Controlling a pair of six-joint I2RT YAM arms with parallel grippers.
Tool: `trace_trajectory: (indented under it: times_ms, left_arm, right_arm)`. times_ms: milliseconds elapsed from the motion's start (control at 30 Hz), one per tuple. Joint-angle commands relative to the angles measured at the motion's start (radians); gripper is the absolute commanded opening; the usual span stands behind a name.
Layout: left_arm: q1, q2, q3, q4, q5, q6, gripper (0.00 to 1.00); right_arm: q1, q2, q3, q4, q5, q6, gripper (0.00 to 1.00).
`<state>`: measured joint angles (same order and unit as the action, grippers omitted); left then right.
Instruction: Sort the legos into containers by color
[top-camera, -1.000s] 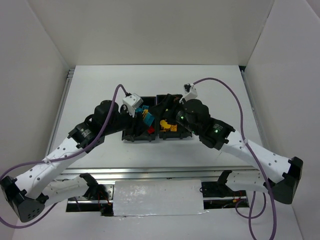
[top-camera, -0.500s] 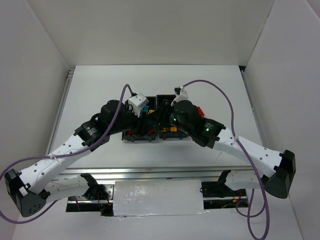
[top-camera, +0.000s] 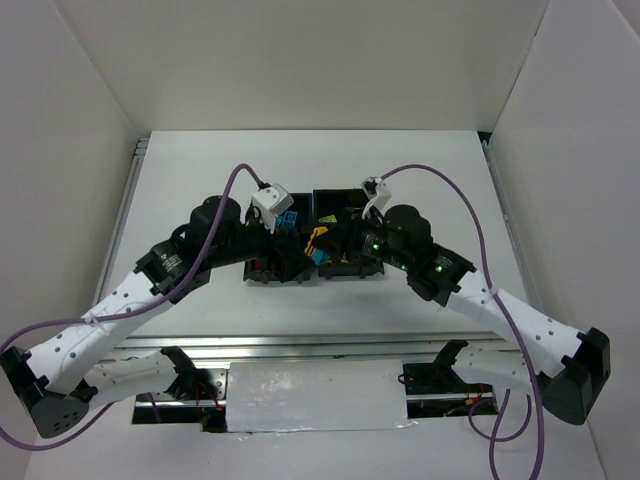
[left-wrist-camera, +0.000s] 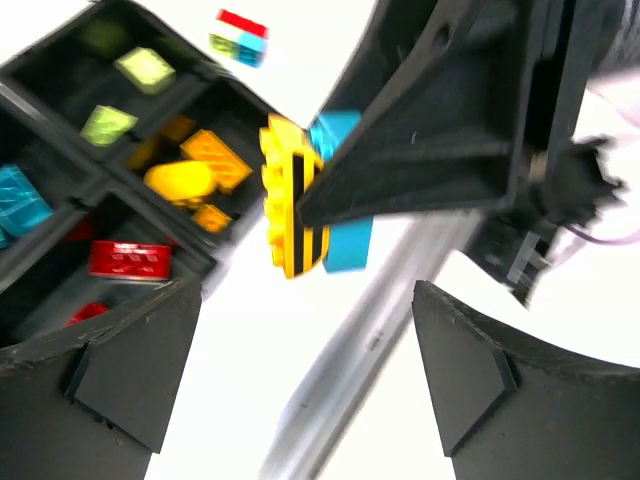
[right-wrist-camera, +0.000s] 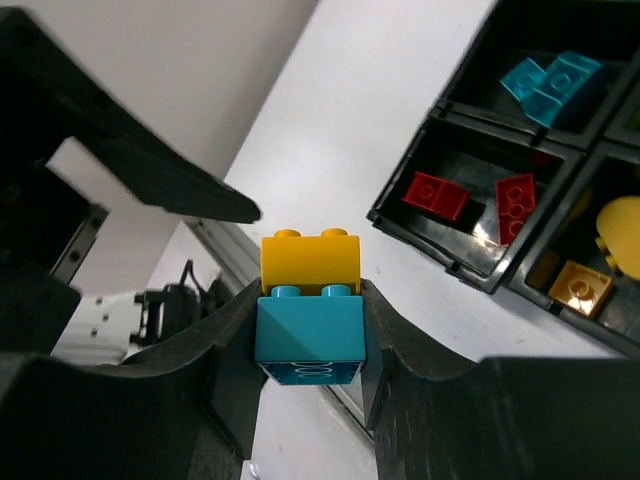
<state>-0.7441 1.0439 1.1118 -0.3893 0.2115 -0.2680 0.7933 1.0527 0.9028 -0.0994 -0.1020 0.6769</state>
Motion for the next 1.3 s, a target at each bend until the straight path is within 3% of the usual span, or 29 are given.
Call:
trace_trajectory:
  times_ms: [0,233,667,800,867,900,933,967,1067,1267]
  left_arm:
    - [-0.005,-0.039,0.014,-0.019,0.139,-0.034,1.0]
    - [-0.006,-0.067,-0.053,0.085,0.405,-0.022,1.0]
    - [-0.006,-0.077,-0.096,0.227,0.52,-0.068,0.96]
    - [-0.005,-0.068,-0.093,0.242,0.519,-0.071,0.76]
    - [-0.006,-0.058,-0.09,0.254,0.525,-0.074,0.51]
    - [-0.006,-0.056,-0.089,0.259,0.525,-0.076,0.23]
    - [-0.006,-0.053,-0.087,0.262,0.525,-0.077,0.11]
    - [-0.006,-0.051,-0.084,0.262,0.522,-0.077,0.0]
    - [-0.006,-0.065,-0.095,0.285,0.525,-0.071,0.0]
    - [-0.006,-0.084,-0.081,0.331,0.546,-0.066,0.0]
  right_arm:
    - [-0.016,-0.082,0.002,0.049,-0.206,-0.19,0.0]
    - [-0.057,-0.16,-0.028,0.082,-0.45,-0.227,0.0]
    - [-0.057,-0.126,-0.061,0.239,-0.654,-0.155,0.0]
    - [-0.057,-0.122,-0.065,0.268,-0.689,-0.148,0.0]
    - [-0.057,-0.117,-0.065,0.267,-0.706,-0.152,0.01]
    - [-0.057,-0.114,-0.068,0.271,-0.714,-0.154,0.05]
    - [-0.058,-0.114,-0.073,0.276,-0.72,-0.152,0.09]
    - [-0.057,-0.121,-0.084,0.285,-0.722,-0.151,0.21]
    - [-0.059,-0.146,-0.113,0.308,-0.717,-0.145,0.45]
    - [-0.062,-0.166,-0.09,0.276,-0.729,-0.161,0.48]
